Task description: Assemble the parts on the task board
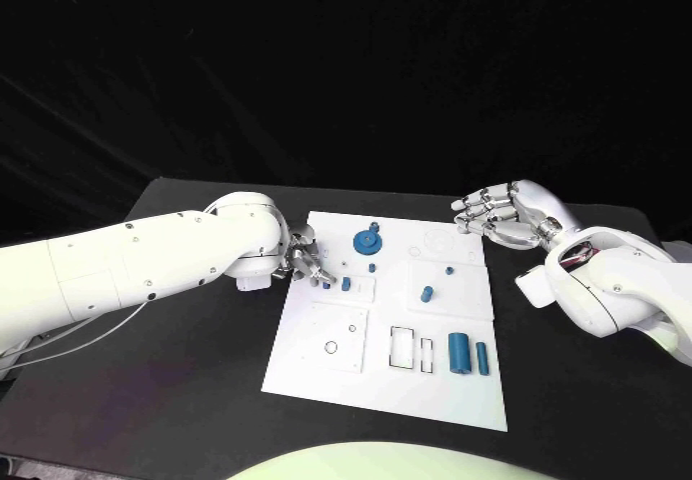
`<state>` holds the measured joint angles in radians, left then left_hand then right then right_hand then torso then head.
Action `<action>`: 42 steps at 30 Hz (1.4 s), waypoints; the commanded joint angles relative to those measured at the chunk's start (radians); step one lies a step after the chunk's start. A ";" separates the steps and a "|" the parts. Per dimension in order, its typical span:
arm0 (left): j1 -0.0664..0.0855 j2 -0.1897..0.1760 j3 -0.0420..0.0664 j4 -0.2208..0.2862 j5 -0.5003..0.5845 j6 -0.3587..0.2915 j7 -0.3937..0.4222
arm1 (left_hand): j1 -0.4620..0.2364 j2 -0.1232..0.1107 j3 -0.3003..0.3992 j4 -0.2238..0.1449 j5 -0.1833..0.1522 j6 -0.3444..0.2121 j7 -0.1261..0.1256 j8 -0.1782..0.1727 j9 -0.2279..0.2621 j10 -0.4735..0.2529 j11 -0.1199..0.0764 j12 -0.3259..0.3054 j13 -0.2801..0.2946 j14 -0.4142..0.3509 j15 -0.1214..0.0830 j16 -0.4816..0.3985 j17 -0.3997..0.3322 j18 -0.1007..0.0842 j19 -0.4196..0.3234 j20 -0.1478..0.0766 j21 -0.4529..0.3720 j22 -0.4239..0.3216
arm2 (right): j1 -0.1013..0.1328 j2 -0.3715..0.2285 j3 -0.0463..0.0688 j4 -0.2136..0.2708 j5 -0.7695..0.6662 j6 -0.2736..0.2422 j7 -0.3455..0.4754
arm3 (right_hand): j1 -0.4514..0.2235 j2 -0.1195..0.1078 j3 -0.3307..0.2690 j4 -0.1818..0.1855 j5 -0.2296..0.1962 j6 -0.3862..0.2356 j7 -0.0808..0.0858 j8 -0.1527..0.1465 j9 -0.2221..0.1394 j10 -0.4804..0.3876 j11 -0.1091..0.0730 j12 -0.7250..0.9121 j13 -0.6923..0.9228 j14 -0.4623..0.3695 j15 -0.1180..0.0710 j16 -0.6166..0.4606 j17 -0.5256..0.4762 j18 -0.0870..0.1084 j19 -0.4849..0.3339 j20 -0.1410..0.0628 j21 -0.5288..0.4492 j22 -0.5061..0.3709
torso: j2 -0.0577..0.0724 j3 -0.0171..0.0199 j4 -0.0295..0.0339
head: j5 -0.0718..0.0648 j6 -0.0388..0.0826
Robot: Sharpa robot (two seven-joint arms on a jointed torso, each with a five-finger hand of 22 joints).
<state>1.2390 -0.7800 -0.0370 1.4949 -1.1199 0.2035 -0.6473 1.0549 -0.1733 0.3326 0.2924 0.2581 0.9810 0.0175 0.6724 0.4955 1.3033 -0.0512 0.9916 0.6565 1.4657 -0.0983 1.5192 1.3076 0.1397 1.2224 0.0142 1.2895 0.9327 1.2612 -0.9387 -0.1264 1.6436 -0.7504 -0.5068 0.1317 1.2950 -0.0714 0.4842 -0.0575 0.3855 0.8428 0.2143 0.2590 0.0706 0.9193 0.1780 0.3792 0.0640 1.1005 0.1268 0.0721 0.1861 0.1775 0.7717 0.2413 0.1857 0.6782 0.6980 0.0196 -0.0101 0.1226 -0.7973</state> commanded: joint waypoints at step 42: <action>-0.060 0.092 -0.012 -0.031 -0.489 -0.411 0.565 | 0.437 -0.067 0.038 -0.063 0.002 -0.053 0.104 -0.362 -0.323 -0.340 0.133 -0.519 -0.504 -0.092 0.106 -0.310 -0.365 0.045 -0.215 0.088 -0.292 -0.408 | -0.011 0.008 -0.001 -0.008 -0.020 0.018 0.012 | -0.002 -0.005 0.006 0.000 0.007 -0.014 0.027 0.007 -0.001 -0.014 0.000 0.004 -0.001 -0.007 0.009 -0.006 -0.006 0.003 0.000 0.008 -0.015 -0.014 | 0.001 0.0005 -0.0002 | -0.026 0.036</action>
<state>1.1789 -0.6915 -0.0498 1.4666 -1.5187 -0.2659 -0.0877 1.4957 -0.2357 0.3703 0.2258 0.2611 0.9223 0.1226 0.3144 0.1739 0.9574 0.0808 0.4757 0.1549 1.3679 0.0072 1.2048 0.9387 0.1714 1.0011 0.1036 0.9940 0.5235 1.2515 -0.9323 -0.1276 1.6345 -0.7565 -0.5006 0.1336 1.2951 -0.0714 0.4842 -0.0575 0.3893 0.8359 0.2142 0.2590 0.0701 0.9121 0.1779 0.3792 0.0641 1.0968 0.1304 0.0721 0.1813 0.1776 0.7717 0.2413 0.1742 0.6652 0.6992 0.0198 -0.0108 0.0973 -0.7600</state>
